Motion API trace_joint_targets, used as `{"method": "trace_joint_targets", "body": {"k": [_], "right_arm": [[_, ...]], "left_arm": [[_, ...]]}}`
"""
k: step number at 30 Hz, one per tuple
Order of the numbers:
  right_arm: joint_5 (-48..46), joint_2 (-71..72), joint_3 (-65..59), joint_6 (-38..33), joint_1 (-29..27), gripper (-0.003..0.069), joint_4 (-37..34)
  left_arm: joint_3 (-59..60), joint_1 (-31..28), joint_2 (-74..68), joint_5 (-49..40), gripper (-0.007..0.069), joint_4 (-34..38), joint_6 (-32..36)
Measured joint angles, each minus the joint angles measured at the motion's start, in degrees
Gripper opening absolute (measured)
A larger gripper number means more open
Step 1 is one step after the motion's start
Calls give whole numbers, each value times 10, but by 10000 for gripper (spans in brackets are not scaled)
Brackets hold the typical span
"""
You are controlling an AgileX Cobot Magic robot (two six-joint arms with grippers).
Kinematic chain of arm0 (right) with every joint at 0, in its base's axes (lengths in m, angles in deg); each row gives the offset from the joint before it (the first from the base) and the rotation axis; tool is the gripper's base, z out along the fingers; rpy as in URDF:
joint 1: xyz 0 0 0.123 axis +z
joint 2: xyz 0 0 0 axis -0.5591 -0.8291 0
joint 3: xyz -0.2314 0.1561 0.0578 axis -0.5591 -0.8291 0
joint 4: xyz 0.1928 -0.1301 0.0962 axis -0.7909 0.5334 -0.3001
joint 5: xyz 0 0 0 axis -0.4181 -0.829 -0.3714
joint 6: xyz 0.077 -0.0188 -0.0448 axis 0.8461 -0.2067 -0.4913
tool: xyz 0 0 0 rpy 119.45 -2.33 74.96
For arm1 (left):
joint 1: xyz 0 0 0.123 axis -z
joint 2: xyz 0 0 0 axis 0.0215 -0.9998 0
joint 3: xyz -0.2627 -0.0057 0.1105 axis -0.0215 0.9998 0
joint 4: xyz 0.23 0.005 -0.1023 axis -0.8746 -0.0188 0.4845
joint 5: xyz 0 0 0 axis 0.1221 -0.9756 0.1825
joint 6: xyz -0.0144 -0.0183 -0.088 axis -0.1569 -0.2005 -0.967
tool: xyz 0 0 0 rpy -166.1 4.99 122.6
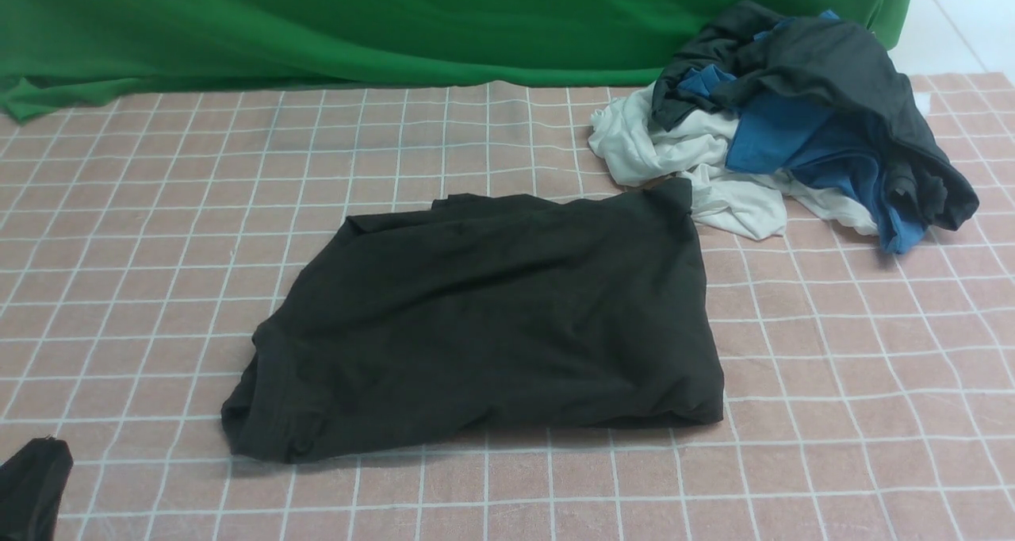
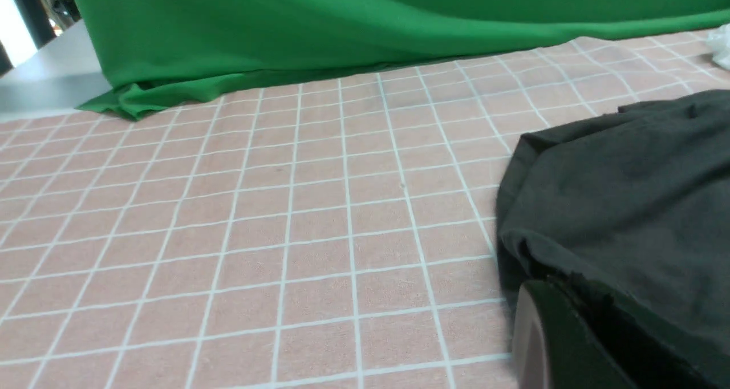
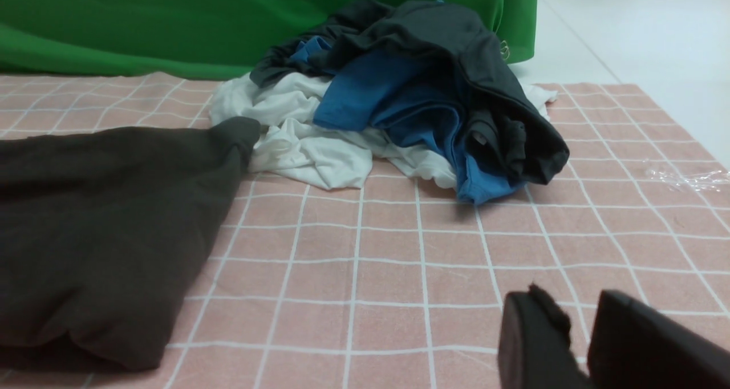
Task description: Fold a long-sleeved shirt over a pink coffee tablecloth.
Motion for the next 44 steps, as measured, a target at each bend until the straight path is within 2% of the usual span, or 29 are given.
{"method": "trace_joint_targets", "body": {"k": [6,19,44], "right_arm": [[0,0,0,0,0,204,0],[0,0,0,0,0,237,0],[1,0,0,0,-3,237,0]], "left_arm": [[0,18,0,6,18,2,-20],[0,18,0,8,18,2,-21],[0,18,0,8,18,2,-21]]}}
